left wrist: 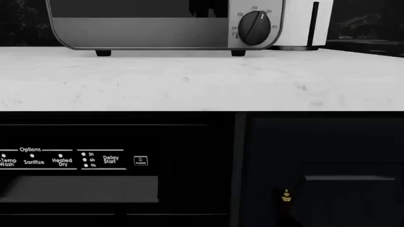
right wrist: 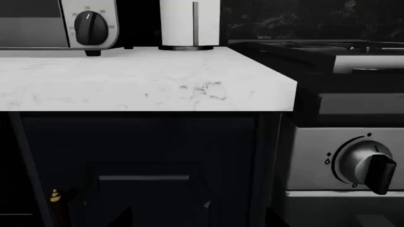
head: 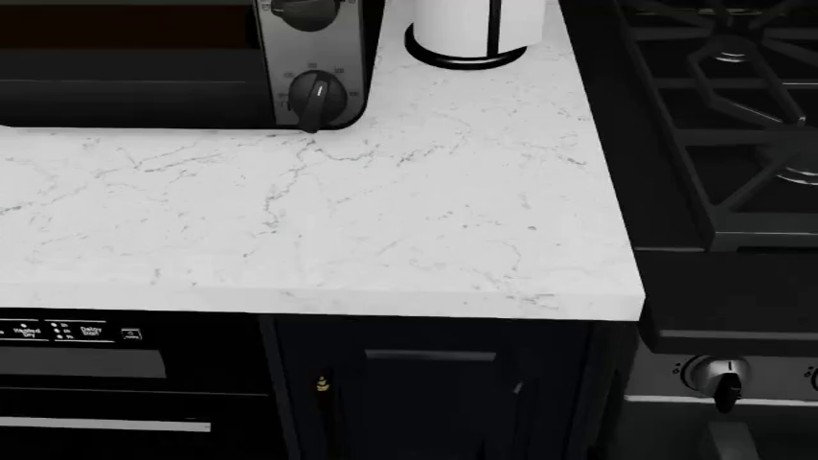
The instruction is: Decrease the toaster oven temperature.
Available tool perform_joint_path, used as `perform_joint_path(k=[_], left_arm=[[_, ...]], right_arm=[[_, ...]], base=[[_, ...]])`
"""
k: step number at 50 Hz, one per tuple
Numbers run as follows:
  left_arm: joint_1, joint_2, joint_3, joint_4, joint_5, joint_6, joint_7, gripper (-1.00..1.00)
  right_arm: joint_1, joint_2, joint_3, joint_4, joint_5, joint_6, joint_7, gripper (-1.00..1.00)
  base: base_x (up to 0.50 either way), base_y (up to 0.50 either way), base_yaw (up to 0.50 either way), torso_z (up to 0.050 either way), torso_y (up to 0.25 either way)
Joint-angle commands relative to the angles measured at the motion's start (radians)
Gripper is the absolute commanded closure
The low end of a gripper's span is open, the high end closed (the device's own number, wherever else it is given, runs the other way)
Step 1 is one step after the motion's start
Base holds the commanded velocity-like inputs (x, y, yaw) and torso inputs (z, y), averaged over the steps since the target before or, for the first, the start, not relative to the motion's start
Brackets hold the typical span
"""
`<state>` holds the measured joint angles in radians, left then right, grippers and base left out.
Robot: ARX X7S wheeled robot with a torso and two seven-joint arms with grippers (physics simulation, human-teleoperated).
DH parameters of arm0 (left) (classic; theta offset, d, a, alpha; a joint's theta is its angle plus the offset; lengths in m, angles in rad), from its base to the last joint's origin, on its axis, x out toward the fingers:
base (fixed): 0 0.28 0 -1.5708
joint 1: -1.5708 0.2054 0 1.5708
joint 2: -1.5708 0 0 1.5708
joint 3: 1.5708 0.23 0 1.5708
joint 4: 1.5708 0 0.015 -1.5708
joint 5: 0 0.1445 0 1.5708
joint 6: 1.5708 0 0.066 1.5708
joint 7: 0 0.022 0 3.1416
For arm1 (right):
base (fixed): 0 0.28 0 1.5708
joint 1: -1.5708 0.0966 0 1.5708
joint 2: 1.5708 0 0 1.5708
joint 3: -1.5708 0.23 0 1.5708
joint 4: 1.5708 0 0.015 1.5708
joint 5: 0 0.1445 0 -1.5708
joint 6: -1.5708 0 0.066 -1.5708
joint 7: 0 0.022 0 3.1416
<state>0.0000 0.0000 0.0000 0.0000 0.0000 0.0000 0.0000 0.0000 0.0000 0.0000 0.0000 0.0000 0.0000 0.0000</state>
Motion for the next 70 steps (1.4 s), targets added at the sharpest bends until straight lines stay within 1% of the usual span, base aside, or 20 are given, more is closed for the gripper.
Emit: perform_joint_path(k=[1, 10, 22, 27, 30, 38, 43, 47, 51, 57, 58, 60, 62, 70], left_arm=[[0.000, -0.010, 0.011, 0.000, -0.010, 0.000, 0.000, -1.00], [0.002, -0.039, 0.051, 0.024, -0.029, -0.011, -0.047, -1.00], [-0.002, -0.058, 0.074, 0.019, -0.045, -0.019, -0.086, -1.00], [0.003, -0.067, 0.086, 0.026, -0.056, -0.018, -0.087, -1.00], [0.009, -0.071, 0.088, 0.034, -0.092, -0.009, -0.067, -1.00], [0.005, -0.083, 0.101, 0.055, -0.056, -0.040, -0.118, -1.00], [0.017, -0.093, 0.104, 0.148, -0.063, -0.096, -0.130, -1.00], [0.020, -0.102, 0.109, 0.203, -0.071, -0.144, -0.135, -1.00], [0.014, -0.113, 0.102, 0.324, -0.090, -0.265, -0.150, -1.00], [0.007, -0.125, 0.092, 0.402, -0.082, -0.333, -0.186, -1.00], [-0.057, -0.180, 0.052, 0.489, -0.082, -0.397, -0.173, -1.00], [-0.063, -0.180, 0.056, 0.474, -0.076, -0.350, -0.174, -1.00], [-0.067, -0.183, 0.059, 0.470, -0.072, -0.344, -0.175, -1.00], [-0.104, -0.203, 0.083, 0.484, -0.055, -0.364, -0.170, -1.00]], right_arm=[[0.004, 0.011, -0.013, 0.013, 0.011, -0.009, 0.013, -1.00], [-0.001, 0.042, -0.051, 0.004, 0.031, -0.003, 0.052, -1.00], [0.001, 0.061, -0.079, 0.010, 0.054, -0.005, 0.072, -1.00], [0.001, 0.068, -0.087, 0.012, 0.062, -0.005, 0.079, -1.00], [-0.001, 0.073, -0.090, 0.008, 0.070, -0.005, 0.081, -1.00], [-0.003, 0.083, -0.099, -0.005, 0.087, -0.004, 0.086, -1.00], [-0.010, 0.090, -0.100, -0.048, 0.105, 0.011, 0.090, -1.00], [-0.018, 0.102, -0.108, -0.121, 0.110, 0.048, 0.098, -1.00], [-0.028, 0.117, -0.120, -0.227, 0.112, 0.096, 0.103, -1.00], [-0.028, 0.133, -0.131, -0.295, 0.106, 0.127, 0.113, -1.00], [0.026, 0.175, -0.147, -0.445, 0.078, 0.268, 0.104, -1.00], [0.039, 0.178, -0.148, -0.474, 0.077, 0.285, 0.105, -1.00], [0.042, 0.179, -0.148, -0.471, 0.079, 0.284, 0.106, -1.00], [0.066, 0.191, -0.154, -0.489, 0.079, 0.306, 0.107, -1.00]], base=[[0.00, 0.00, 0.00, 0.000, 0.000], [0.00, 0.00, 0.00, 0.000, 0.000], [0.00, 0.00, 0.00, 0.000, 0.000], [0.00, 0.00, 0.00, 0.000, 0.000], [0.00, 0.00, 0.00, 0.000, 0.000], [0.00, 0.00, 0.00, 0.000, 0.000], [0.00, 0.00, 0.00, 0.000, 0.000], [0.00, 0.00, 0.00, 0.000, 0.000], [0.00, 0.00, 0.00, 0.000, 0.000], [0.00, 0.00, 0.00, 0.000, 0.000], [0.00, 0.00, 0.00, 0.000, 0.000], [0.00, 0.00, 0.00, 0.000, 0.000], [0.00, 0.00, 0.00, 0.000, 0.000], [0.00, 0.00, 0.00, 0.000, 0.000]])
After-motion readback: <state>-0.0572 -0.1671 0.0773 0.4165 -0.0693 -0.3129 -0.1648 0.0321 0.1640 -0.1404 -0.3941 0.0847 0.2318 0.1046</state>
